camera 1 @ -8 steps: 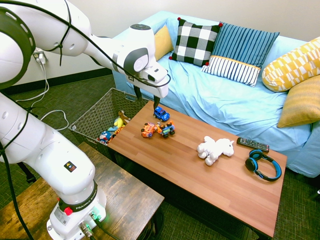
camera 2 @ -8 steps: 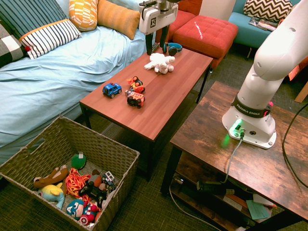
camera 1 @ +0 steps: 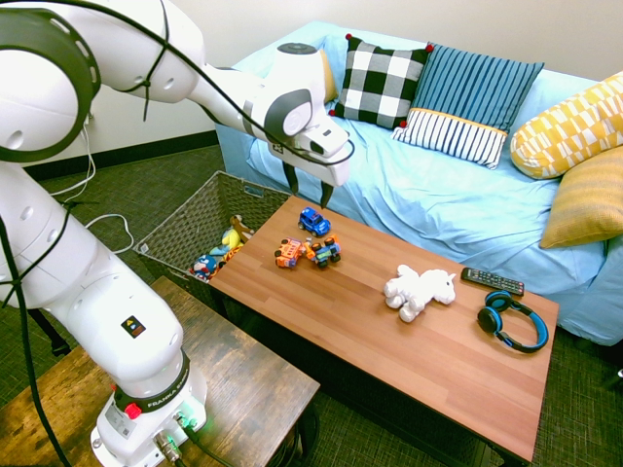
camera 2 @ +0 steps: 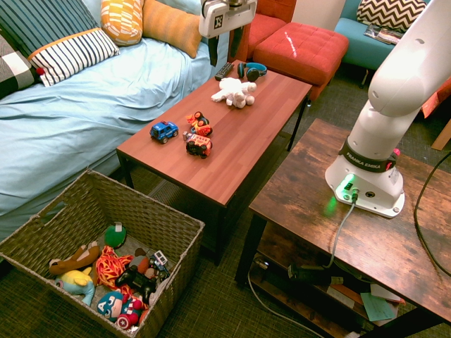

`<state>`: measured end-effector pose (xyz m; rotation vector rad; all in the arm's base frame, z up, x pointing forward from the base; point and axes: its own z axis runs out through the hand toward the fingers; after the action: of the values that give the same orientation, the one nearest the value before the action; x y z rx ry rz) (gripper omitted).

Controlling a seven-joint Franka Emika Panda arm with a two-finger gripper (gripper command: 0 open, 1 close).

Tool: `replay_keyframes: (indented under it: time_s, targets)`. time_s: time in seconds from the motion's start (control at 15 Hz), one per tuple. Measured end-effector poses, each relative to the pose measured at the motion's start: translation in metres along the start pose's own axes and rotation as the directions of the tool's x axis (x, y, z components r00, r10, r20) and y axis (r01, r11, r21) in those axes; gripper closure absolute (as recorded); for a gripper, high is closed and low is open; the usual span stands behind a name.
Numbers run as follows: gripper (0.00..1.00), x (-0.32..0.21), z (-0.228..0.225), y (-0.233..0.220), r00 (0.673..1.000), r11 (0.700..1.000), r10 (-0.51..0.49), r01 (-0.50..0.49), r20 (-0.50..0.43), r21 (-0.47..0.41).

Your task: Put the stuffed toy in the basket

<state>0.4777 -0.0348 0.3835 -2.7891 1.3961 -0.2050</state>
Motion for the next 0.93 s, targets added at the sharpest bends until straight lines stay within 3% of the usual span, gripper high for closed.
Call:
replay_keyframes:
  time_s: [0.47, 0.93]
  targets:
    - [0.0, 0.134, 0.066, 0.041, 0.965, 0.967, 0.254, -0.253, -0.066, 0.02]
    - [0.0, 0.226, 0.166, 0.06, 0.923, 0.923, 0.38, -0.383, -0.059, -0.046]
